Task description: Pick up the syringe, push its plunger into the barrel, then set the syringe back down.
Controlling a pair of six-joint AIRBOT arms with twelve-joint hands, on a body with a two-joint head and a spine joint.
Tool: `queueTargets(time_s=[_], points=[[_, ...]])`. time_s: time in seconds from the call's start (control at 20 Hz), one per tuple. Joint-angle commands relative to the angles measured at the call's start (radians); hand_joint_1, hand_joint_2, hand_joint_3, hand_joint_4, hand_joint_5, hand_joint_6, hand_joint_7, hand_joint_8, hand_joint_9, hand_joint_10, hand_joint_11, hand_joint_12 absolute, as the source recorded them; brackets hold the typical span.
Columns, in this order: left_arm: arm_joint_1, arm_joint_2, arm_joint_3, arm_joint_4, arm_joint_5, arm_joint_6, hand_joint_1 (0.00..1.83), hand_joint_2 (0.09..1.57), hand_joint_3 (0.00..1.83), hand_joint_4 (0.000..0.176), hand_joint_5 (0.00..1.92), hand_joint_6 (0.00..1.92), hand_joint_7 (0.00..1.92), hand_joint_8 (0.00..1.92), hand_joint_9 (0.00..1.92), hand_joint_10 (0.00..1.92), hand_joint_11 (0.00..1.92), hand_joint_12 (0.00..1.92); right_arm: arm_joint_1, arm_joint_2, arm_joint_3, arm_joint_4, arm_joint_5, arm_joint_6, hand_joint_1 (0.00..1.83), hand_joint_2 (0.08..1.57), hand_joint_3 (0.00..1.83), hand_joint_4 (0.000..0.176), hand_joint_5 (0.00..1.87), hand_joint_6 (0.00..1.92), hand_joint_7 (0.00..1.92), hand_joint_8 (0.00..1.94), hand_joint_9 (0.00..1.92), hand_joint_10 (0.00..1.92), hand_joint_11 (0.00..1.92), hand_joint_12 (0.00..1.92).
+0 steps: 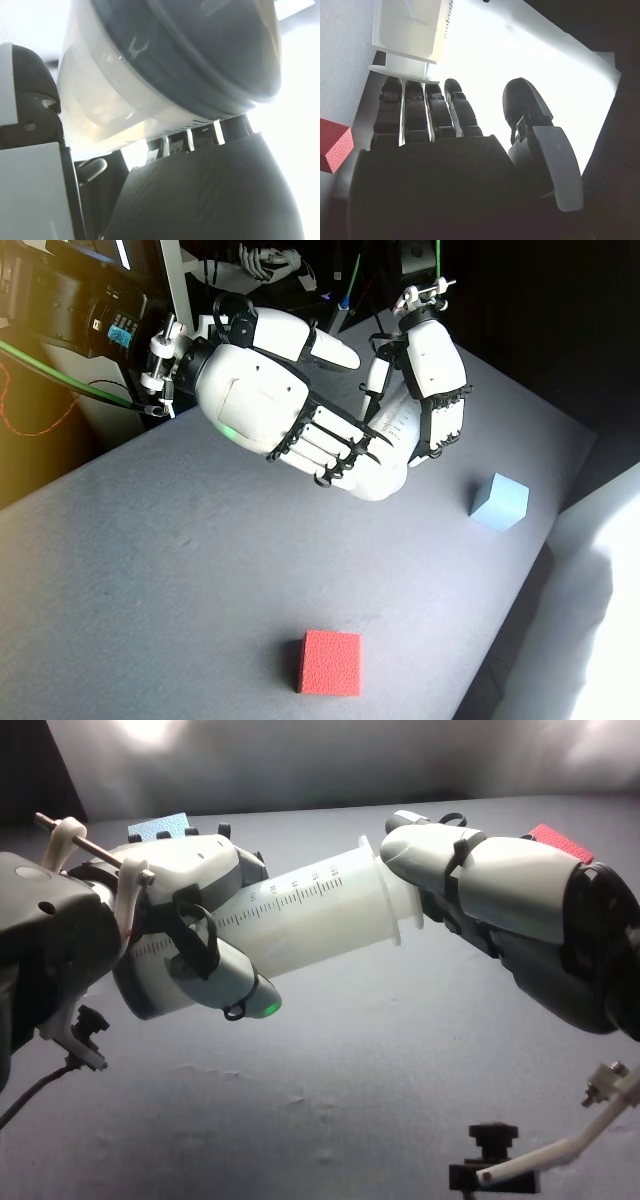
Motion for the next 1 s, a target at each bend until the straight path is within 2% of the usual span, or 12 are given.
queueTargets(time_s=[0.0, 0.25, 0.3, 0.45, 0.6, 0.7, 0.85, 0.95], points=[[-0.026, 0.004, -0.014, 0.080, 0.053, -0.033, 1.36, 1.17, 0.00, 0.000, 0.87, 1.05, 0.90, 1.19, 0.72, 1.45, 0.41, 1.45, 0.000, -0.006, -0.031, -0.095, -0.071, 0.007, 0.00, 1.42, 0.00, 0.000, 0.00, 0.00, 0.00, 0.00, 0.00, 0.00, 0.00, 0.00], [-0.023, 0.004, -0.013, 0.087, 0.053, -0.028, 1.36, 1.17, 0.00, 0.000, 0.88, 1.04, 0.90, 1.16, 0.72, 1.45, 0.43, 1.44, 0.002, 0.114, -0.036, -0.151, -0.034, -0.003, 0.00, 1.42, 0.00, 0.000, 0.00, 0.00, 0.00, 0.00, 0.00, 0.00, 0.00, 0.00], [-0.020, 0.004, -0.013, 0.094, 0.054, -0.028, 1.36, 1.17, 0.00, 0.000, 0.88, 1.02, 0.90, 1.18, 0.73, 1.44, 0.43, 1.44, 0.002, 0.161, -0.035, -0.175, -0.034, -0.007, 0.00, 1.42, 0.00, 0.000, 0.00, 0.00, 0.00, 0.00, 0.00, 0.00, 0.00, 0.00], [-0.013, 0.004, -0.003, 0.119, 0.097, -0.028, 1.35, 1.18, 0.00, 0.000, 0.85, 1.09, 0.89, 1.20, 0.69, 1.48, 0.40, 1.45, -0.005, 0.236, -0.029, -0.244, -0.039, -0.039, 0.00, 1.42, 0.00, 0.000, 0.00, 0.00, 0.00, 0.00, 0.00, 0.00, 0.00, 0.00], [0.001, 0.004, 0.001, 0.148, 0.116, -0.028, 1.36, 1.17, 0.00, 0.000, 0.86, 1.06, 0.90, 1.20, 0.73, 1.42, 0.45, 1.41, -0.012, 0.326, -0.028, -0.339, -0.049, -0.106, 0.00, 1.42, 0.00, 0.000, 0.00, 0.00, 0.00, 0.00, 0.00, 0.00, 0.00, 0.00], [0.010, 0.004, 0.001, 0.171, 0.122, -0.029, 1.36, 1.17, 0.00, 0.000, 0.85, 1.09, 0.91, 1.18, 0.72, 1.42, 0.44, 1.40, -0.016, 0.364, -0.021, -0.442, -0.049, -0.252, 0.00, 1.42, 0.00, 0.000, 0.00, 0.00, 0.00, 0.00, 0.00, 0.00, 0.00, 0.00], [0.037, 0.001, 0.007, 0.256, 0.125, -0.064, 1.36, 1.16, 0.00, 0.000, 0.88, 1.07, 0.94, 1.10, 0.75, 1.39, 0.47, 1.40, -0.037, 0.405, -0.001, -0.491, -0.079, -0.299, 0.00, 1.42, 0.00, 0.000, 0.00, 0.00, 0.00, 0.00, 0.00, 0.00, 0.00, 0.00], [0.063, -0.003, 0.014, 0.300, 0.125, -0.092, 1.36, 1.17, 0.00, 0.000, 0.87, 1.03, 0.90, 1.22, 0.71, 1.44, 0.43, 1.45, -0.038, 0.417, 0.019, -0.491, -0.084, -0.321, 0.00, 1.42, 0.00, 0.000, 0.00, 0.00, 0.00, 0.00, 0.00, 0.00, 0.00, 0.00]])
